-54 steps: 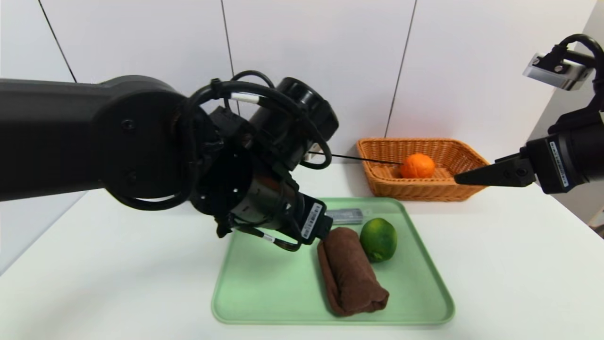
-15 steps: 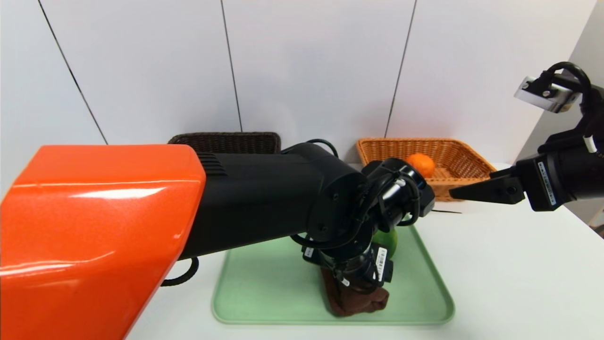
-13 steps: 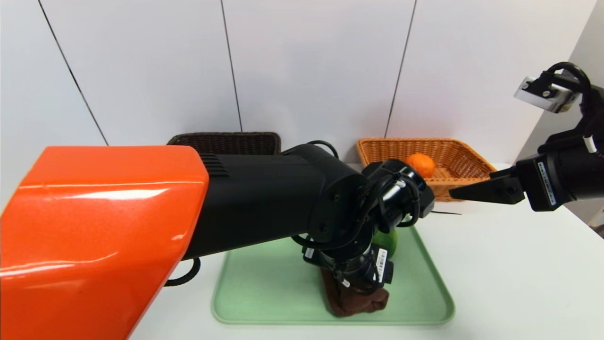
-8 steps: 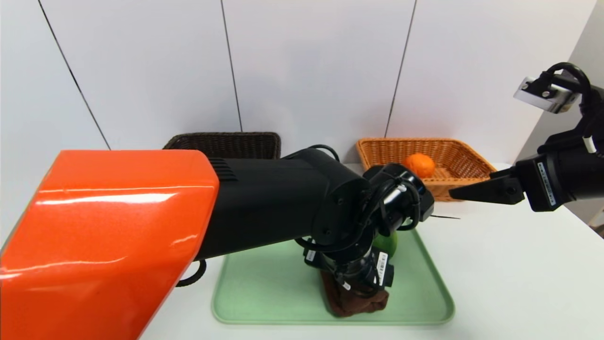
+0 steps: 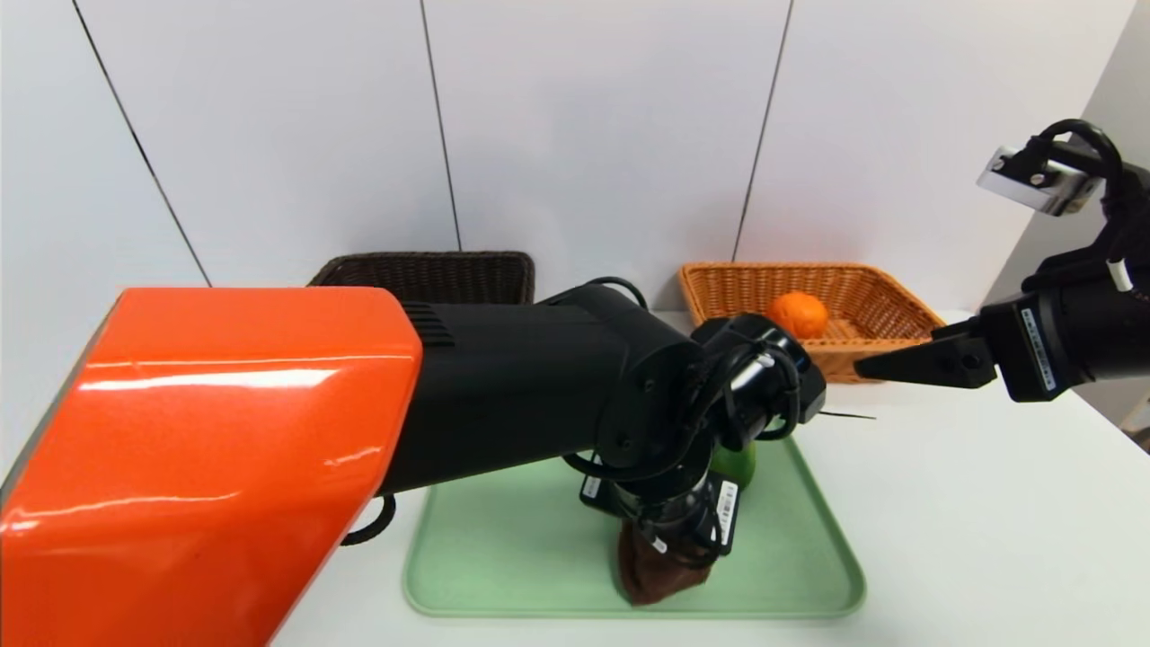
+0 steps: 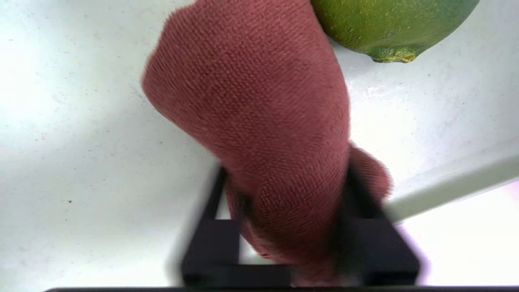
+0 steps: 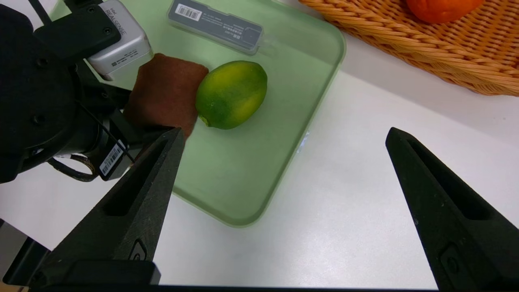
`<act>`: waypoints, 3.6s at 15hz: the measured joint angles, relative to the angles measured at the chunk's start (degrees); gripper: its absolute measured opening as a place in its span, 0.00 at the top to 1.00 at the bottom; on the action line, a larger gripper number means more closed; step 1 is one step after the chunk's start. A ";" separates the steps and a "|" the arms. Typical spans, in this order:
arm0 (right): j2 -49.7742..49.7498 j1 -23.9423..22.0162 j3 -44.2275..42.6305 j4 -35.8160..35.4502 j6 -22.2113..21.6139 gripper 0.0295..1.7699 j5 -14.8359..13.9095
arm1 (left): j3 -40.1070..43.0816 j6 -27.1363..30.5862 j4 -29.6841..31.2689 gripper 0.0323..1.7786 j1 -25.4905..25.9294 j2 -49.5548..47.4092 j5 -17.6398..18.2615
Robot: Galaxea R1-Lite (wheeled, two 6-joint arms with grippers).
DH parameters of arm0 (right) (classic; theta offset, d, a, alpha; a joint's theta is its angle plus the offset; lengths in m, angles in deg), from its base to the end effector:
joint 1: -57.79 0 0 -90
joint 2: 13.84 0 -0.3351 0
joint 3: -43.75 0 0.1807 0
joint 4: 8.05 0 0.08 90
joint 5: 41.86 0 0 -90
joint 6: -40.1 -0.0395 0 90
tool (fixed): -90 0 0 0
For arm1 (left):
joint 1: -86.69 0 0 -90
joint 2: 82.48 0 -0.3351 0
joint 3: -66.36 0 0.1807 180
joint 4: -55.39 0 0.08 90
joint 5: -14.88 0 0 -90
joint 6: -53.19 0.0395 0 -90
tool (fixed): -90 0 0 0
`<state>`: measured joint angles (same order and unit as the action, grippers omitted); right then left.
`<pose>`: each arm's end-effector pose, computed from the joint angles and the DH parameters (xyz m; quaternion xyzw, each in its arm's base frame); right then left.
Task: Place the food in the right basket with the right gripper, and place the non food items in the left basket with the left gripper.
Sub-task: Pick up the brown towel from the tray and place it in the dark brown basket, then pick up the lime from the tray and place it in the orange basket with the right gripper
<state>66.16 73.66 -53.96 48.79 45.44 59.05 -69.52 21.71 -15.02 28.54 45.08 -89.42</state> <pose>0.1962 0.0635 0.3100 -0.0572 0.3240 0.2336 0.9150 0.2396 -0.3673 0.1873 0.0777 0.4872 -0.1951 0.8477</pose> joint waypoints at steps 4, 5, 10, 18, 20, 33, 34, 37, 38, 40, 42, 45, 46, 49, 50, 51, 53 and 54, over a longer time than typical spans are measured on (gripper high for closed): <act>0.01 0.00 0.10 0.00 -0.02 0.03 0.00 | 0.39 -0.02 -1.13 0.80 0.13 -1.84 -4.39; 0.00 0.00 0.10 0.02 -0.05 0.03 0.00 | 0.46 0.04 -2.15 0.80 0.22 -2.62 -5.64; -0.16 0.00 0.00 -0.09 -0.05 0.03 0.02 | 0.52 1.30 -5.79 0.80 1.93 -8.13 -12.62; -0.33 0.00 0.02 -0.18 0.04 0.03 0.20 | 0.13 22.75 -0.20 0.80 17.73 -18.86 -12.62; -0.33 0.00 0.55 -0.18 0.04 0.03 0.17 | 0.13 29.83 6.25 0.80 22.58 -19.38 -12.19; 0.00 0.00 2.06 -2.61 0.09 0.03 0.94 | 0.11 33.32 25.50 0.80 31.87 -6.07 -11.89; 0.01 0.00 2.08 -2.62 0.09 0.03 0.94 | 0.09 33.34 25.53 0.80 31.98 -5.34 -11.80; 0.04 0.00 2.23 -2.65 0.04 0.03 0.85 | 0.09 33.27 25.44 0.78 32.63 -3.91 -10.06; 0.01 0.00 2.32 -2.67 0.00 0.03 0.85 | 0.09 33.16 25.48 0.69 32.79 -3.58 -9.98; 0.01 0.00 2.47 -2.65 0.04 0.03 0.90 | 0.09 32.95 25.48 0.54 32.96 -3.11 -9.95; 0.00 0.00 2.47 -2.69 0.06 0.03 0.88 | 0.09 32.88 25.48 0.43 33.04 -2.97 -9.97; -0.02 0.00 2.47 -2.67 0.06 0.03 0.90 | 0.09 32.90 25.31 0.31 33.24 -3.15 -9.95; -0.07 0.00 2.47 -2.65 0.09 0.03 0.91 | 0.09 32.88 25.20 0.27 33.45 -3.25 -9.97; -0.10 0.00 2.47 -2.67 0.06 0.03 0.94 | 0.09 32.88 25.03 0.20 33.71 -3.89 -9.97; -0.13 0.00 2.47 -2.69 0.06 0.03 0.94 | 0.09 32.88 25.00 0.18 33.82 -4.39 -9.97; -0.16 0.00 2.45 -2.69 0.06 0.03 0.96 | 0.09 32.90 24.92 0.17 33.95 -5.10 -9.97; -0.24 0.00 2.34 -2.72 0.06 0.03 0.85 | 0.09 32.21 23.74 0.14 34.10 -7.23 -9.97; -0.29 0.00 2.30 -2.72 0.06 0.03 0.88 | 0.09 31.32 22.44 0.13 34.10 -8.57 -9.97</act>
<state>65.87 73.66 -51.66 46.07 45.50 59.92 -69.43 53.03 7.42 62.64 36.51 -99.39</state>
